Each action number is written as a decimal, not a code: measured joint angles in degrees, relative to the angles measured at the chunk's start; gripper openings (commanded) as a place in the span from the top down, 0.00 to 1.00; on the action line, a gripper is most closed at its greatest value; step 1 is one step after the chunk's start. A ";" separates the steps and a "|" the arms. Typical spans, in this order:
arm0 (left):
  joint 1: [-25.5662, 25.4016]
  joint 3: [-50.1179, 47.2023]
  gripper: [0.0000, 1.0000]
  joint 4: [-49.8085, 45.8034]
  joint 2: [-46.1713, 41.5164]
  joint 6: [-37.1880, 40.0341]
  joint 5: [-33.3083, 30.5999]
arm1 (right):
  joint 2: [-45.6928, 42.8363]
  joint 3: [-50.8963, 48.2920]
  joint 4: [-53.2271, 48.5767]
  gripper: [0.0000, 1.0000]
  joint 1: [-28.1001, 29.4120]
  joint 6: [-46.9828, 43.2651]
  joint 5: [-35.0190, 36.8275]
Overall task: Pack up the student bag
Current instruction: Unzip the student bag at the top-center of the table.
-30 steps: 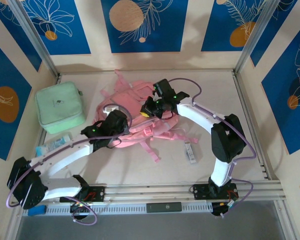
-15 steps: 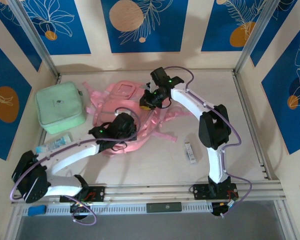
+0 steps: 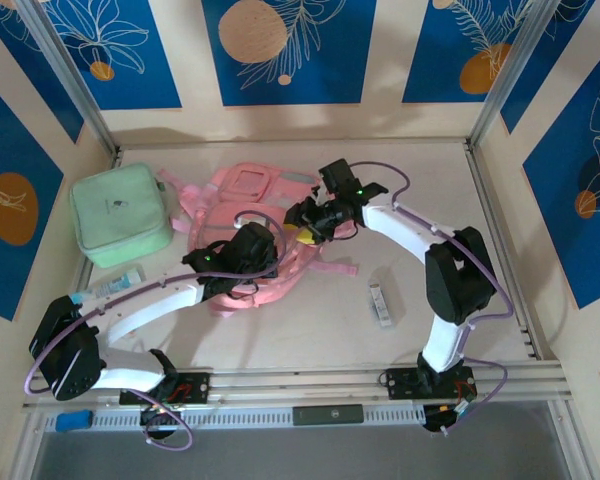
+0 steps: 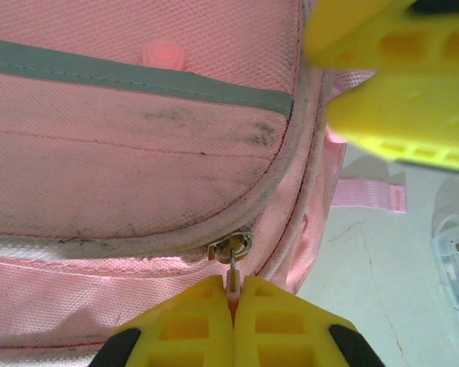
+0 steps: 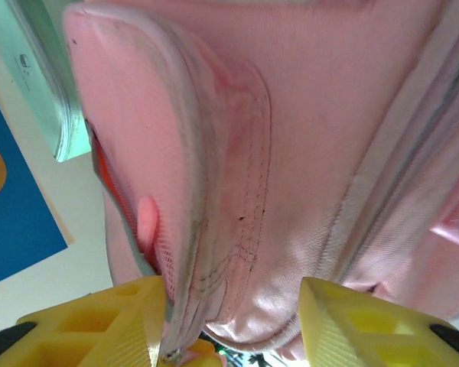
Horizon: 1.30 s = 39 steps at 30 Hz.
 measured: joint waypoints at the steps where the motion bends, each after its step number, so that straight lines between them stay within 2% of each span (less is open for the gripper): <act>1: 0.00 0.00 1.00 0.00 0.00 0.00 0.00 | 0.02 -0.22 0.90 0.55 0.79 1.40 0.00; 5: 0.00 0.00 1.00 0.04 0.26 0.02 0.17 | 0.02 -0.26 5.68 0.73 3.13 5.84 0.68; 7: 0.02 0.00 1.00 0.02 0.66 0.04 0.22 | 0.04 -0.59 6.75 0.85 3.72 7.23 2.01; 10: 0.02 0.00 1.00 -0.07 0.96 0.55 0.66 | 0.04 -0.83 6.34 0.96 3.63 7.28 2.73; 12: 0.09 0.02 1.00 -0.46 0.94 1.49 0.90 | 0.04 -0.83 5.75 1.00 3.17 5.62 2.27; 17: 0.57 -0.15 1.00 -4.94 -1.51 4.24 0.83 | 0.04 -0.09 0.35 1.00 -0.42 -3.26 -1.66; 24: 6.32 -3.21 1.00 -6.95 -6.64 8.92 6.21 | 1.81 6.03 -10.51 1.00 -11.45 -14.69 -8.22; 25: 6.49 -3.30 1.00 -6.78 -6.40 9.22 7.15 | 2.60 7.17 -11.58 0.96 -12.44 -15.85 -8.28; 30: 6.27 -2.97 1.00 -5.68 -4.04 9.60 10.10 | 4.37 10.47 -14.19 0.54 -11.72 -17.79 -5.97; 32: 5.75 -2.78 1.00 -5.55 -3.15 9.29 10.32 | 3.23 9.01 -12.81 0.45 -10.73 -17.18 -4.66; 36: 5.44 -2.78 1.00 -4.46 -2.49 8.59 10.73 | -1.77 1.60 -8.96 0.40 -7.74 -13.44 -1.88; 39: 5.35 -2.75 1.00 -3.91 -2.03 8.41 10.95 | -4.20 -3.21 -5.25 0.53 -5.81 -9.84 -1.22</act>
